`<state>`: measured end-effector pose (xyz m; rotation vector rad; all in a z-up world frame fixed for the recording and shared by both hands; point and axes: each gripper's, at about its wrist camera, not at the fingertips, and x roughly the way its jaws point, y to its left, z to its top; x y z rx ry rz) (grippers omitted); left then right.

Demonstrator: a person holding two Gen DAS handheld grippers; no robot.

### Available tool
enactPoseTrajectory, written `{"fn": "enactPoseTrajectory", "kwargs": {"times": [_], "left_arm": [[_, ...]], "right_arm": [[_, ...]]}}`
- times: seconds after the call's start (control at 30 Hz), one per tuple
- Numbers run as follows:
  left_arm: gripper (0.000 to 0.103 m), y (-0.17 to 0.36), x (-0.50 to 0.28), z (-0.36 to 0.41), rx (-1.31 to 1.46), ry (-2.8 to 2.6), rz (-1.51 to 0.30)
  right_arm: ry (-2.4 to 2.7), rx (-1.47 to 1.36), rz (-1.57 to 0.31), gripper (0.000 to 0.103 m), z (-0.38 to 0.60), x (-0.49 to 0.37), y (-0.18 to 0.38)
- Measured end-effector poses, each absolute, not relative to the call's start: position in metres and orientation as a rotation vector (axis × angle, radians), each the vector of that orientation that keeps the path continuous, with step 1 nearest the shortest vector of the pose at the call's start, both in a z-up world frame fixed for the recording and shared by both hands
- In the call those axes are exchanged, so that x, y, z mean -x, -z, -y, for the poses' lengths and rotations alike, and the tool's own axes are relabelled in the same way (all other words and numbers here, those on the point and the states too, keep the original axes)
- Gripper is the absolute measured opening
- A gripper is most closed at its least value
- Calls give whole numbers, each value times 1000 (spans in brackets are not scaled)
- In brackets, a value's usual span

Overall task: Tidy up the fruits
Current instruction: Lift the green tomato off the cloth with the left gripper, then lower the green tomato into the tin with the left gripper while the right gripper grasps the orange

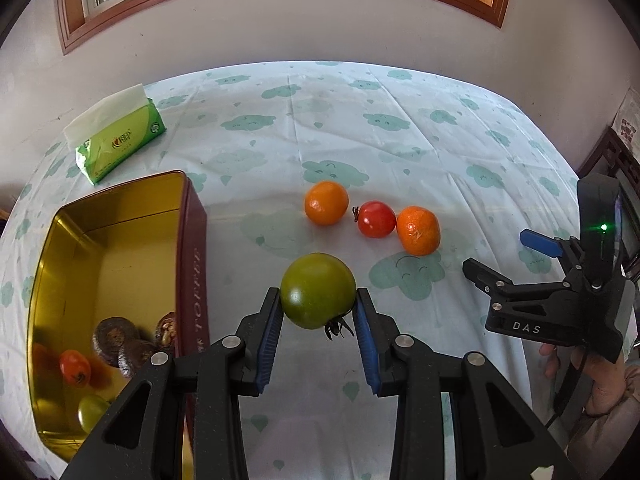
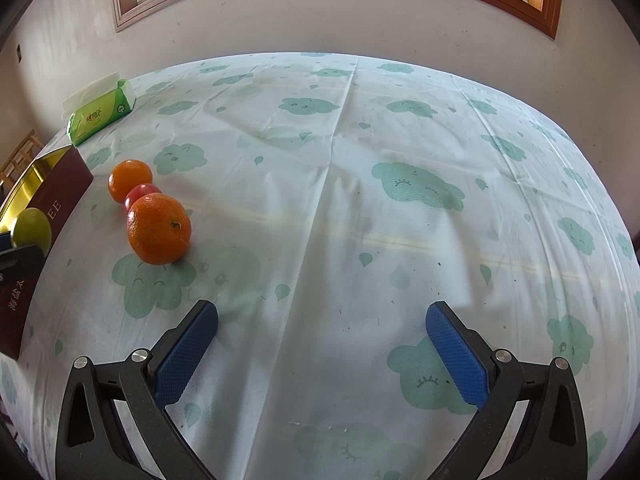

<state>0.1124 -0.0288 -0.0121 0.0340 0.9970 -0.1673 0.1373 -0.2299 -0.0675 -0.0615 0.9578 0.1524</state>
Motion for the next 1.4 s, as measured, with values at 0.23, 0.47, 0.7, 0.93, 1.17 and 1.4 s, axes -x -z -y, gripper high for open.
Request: {"fn": "enactPoseTrajectory", "kwargs": {"times": [0.23, 0.47, 0.7, 0.93, 1.17, 1.4], "left_arm": [[32, -1, -103, 12, -14, 145, -978], [32, -11, -97, -19, 13, 88, -966], [32, -13, -91, -48, 45, 29, -963], [32, -7, -86, -80, 88, -34, -982], [32, 0, -80, -105, 129, -76, -1000], [32, 6, -78, -119, 145, -98, -1010]], "right_arm": [[-152, 61, -958, 103, 229, -137, 67], [-152, 61, -958, 103, 230, -137, 67], [-152, 61, -958, 103, 229, -137, 67], [-151, 62, -958, 103, 229, -137, 66], [-151, 62, -959, 103, 229, -137, 66], [-151, 62, -959, 103, 230, -138, 67]]}}
